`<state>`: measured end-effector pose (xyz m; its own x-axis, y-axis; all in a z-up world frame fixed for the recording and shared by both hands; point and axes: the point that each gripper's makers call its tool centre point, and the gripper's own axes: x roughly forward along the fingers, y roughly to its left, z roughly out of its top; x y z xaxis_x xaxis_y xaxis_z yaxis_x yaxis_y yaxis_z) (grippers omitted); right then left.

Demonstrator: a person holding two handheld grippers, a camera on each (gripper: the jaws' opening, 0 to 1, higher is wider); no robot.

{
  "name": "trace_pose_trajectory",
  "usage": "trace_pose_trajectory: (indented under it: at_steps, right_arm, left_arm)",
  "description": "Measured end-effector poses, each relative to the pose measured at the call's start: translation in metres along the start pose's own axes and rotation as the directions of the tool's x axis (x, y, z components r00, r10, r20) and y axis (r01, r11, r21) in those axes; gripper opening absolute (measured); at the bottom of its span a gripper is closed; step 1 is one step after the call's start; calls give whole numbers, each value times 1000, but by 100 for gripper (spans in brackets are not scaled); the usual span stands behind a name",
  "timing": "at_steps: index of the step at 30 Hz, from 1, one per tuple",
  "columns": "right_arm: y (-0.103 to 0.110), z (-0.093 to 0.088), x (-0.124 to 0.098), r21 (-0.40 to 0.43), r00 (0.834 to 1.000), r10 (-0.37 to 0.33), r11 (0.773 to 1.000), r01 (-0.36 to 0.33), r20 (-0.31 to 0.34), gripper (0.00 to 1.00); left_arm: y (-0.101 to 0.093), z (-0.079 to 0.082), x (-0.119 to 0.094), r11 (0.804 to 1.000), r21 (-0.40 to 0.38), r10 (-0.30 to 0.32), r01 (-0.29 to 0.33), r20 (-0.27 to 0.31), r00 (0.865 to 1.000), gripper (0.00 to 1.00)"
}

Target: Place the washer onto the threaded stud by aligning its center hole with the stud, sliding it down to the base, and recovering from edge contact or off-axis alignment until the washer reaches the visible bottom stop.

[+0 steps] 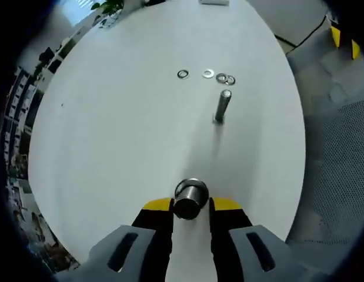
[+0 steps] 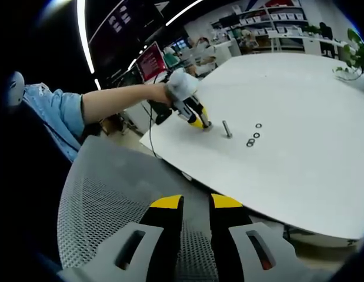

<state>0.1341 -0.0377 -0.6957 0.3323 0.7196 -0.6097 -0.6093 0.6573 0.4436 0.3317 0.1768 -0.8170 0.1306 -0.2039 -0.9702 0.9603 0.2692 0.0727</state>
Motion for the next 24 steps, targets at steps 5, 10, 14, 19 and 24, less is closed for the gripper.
trace_pose_trajectory:
  at_steps: [5, 10, 14, 19, 24]
  right_arm:
    - [0, 1, 0, -2, 1000, -2, 1000, 2, 4, 20]
    - [0, 0, 0, -11, 1000, -1, 1000, 1, -2, 21]
    - [0, 1, 1, -11, 1000, -4, 1000, 4, 5, 21]
    - [4, -5, 3, -41, 999, 20, 999, -22, -44, 21]
    - [4, -6, 3, -58, 998, 19, 998, -22, -56, 22]
  left_arm:
    - [-7, 6, -37, 995, 22, 100, -102, 93, 991, 26]
    - [-39, 32, -83, 991, -126, 84, -48, 305, 949, 25]
    - [-56, 46, -128, 979, -185, 154, -82, 423, 893, 25]
    - [-75, 40, -155, 964, -249, 200, -94, 445, 873, 25]
    - [-104, 27, -168, 924, -376, 246, -65, 457, 855, 24]
